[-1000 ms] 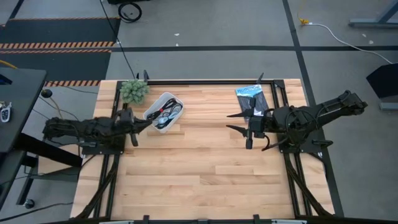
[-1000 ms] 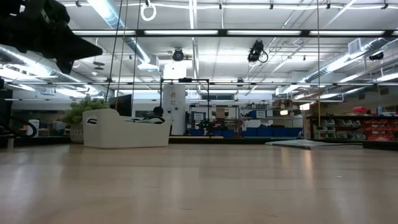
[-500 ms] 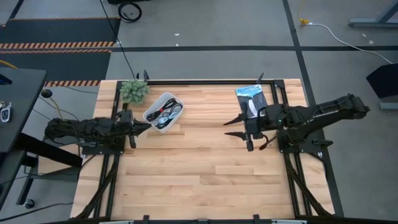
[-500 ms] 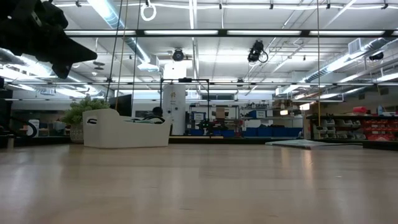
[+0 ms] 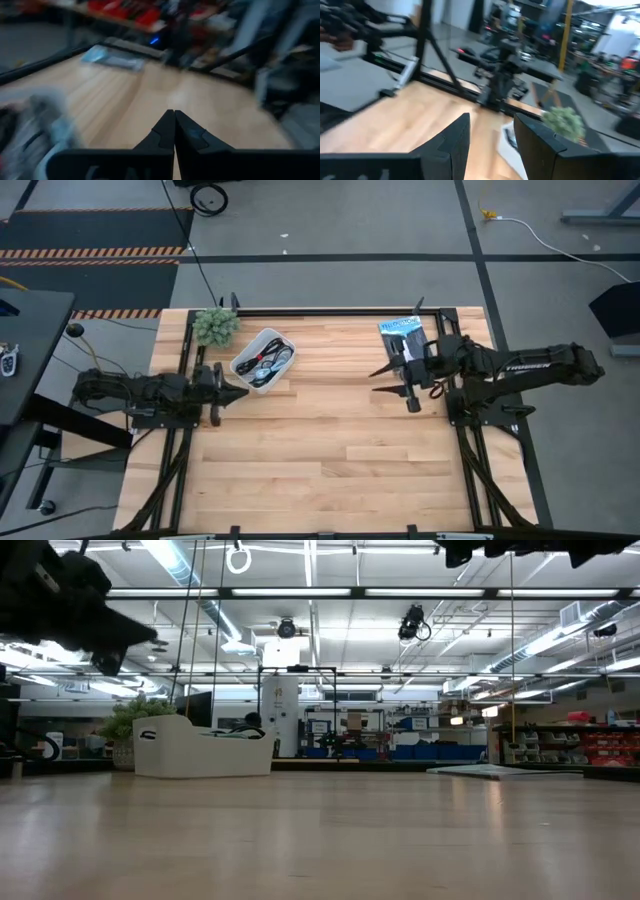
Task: Pick and place USB-C Cables
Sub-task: Return to Home Position
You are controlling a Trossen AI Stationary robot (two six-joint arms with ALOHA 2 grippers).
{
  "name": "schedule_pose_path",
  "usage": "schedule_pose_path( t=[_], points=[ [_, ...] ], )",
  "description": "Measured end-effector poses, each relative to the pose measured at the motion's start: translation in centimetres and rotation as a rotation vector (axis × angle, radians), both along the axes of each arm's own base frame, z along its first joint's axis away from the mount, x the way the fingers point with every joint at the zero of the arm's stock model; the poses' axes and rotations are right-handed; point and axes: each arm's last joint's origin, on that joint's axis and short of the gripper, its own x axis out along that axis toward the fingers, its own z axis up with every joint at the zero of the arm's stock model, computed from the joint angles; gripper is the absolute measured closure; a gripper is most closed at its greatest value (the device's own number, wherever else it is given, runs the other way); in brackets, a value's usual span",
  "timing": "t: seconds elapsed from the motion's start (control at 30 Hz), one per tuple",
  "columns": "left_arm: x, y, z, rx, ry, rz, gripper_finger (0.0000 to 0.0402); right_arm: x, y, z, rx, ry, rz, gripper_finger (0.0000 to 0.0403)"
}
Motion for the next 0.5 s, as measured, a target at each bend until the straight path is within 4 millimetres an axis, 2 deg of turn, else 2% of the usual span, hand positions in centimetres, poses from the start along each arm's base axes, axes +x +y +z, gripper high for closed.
schedule_pose_path(
  t=[0.1, 0.17, 0.5],
  points=[
    [0.0, -0.3, 0.9, 0.008, -0.081, -0.099, 0.0397, -0.7, 0.1, -0.3, 0.033, -0.02, 0.085, 0.0244],
    [0.0, -0.5, 0.7, 0.008, -0.063, -0.138, 0.0397, -1.2, 0.2, -0.4, 0.047, -0.038, 0.131, 0.0244],
    [0.3, -0.6, -0.5, 0.024, -0.036, -0.147, 0.0397, -4.0, 0.2, -1.8, 0.146, -0.064, 0.157, 0.0244]
  ],
)
